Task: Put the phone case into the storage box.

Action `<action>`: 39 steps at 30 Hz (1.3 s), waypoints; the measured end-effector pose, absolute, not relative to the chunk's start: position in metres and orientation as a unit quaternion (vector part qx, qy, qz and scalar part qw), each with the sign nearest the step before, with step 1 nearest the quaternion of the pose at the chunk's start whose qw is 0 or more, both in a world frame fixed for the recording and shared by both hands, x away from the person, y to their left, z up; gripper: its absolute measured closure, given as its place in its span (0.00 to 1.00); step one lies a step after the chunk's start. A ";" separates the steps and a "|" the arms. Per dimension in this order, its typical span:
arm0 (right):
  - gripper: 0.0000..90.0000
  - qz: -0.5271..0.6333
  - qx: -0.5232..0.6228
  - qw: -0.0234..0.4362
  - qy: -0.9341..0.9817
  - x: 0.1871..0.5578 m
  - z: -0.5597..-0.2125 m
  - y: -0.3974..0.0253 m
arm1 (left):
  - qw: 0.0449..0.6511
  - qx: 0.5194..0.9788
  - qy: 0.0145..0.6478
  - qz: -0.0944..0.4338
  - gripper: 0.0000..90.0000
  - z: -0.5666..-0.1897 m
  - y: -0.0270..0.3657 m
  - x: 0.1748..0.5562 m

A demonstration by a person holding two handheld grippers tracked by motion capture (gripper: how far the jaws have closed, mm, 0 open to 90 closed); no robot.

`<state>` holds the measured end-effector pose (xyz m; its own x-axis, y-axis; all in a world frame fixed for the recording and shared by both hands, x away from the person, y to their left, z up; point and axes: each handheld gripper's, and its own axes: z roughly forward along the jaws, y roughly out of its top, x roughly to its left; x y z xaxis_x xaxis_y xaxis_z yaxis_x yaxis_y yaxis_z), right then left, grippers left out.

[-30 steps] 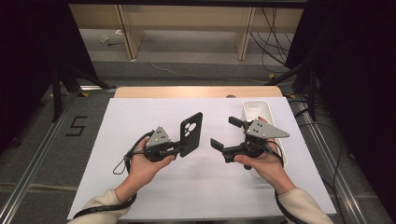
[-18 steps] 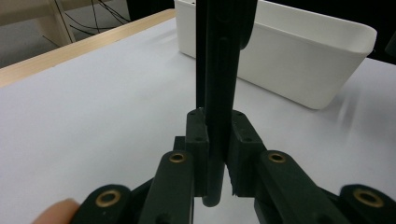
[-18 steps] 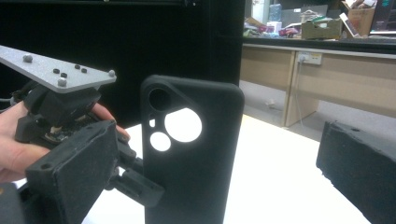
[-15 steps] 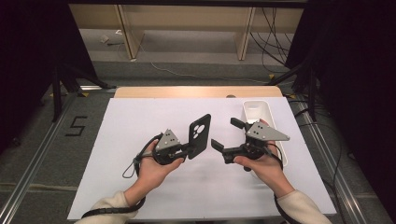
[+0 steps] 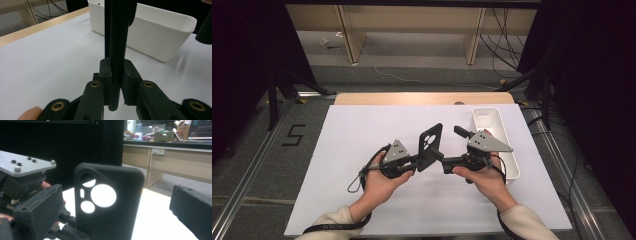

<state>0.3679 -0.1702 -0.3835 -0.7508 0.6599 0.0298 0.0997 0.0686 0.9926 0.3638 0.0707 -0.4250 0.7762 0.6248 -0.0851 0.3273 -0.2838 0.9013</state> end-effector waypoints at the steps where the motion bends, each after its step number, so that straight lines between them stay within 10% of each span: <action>1: 0.00 0.626 0.274 0.225 0.695 0.368 -0.384 -0.168 | 0.516 0.788 0.302 0.144 0.89 -0.425 0.070 0.363; 39: 0.04 0.618 0.307 0.236 0.684 0.376 -0.389 -0.145 | 0.518 0.790 0.295 0.141 0.89 -0.427 0.063 0.360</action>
<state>0.3755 -0.1452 -0.3888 -0.7006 0.7113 0.0564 0.1274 0.0470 0.9907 0.3604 0.0630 -0.4274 0.7863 0.6123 -0.0821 0.3192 -0.2890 0.9025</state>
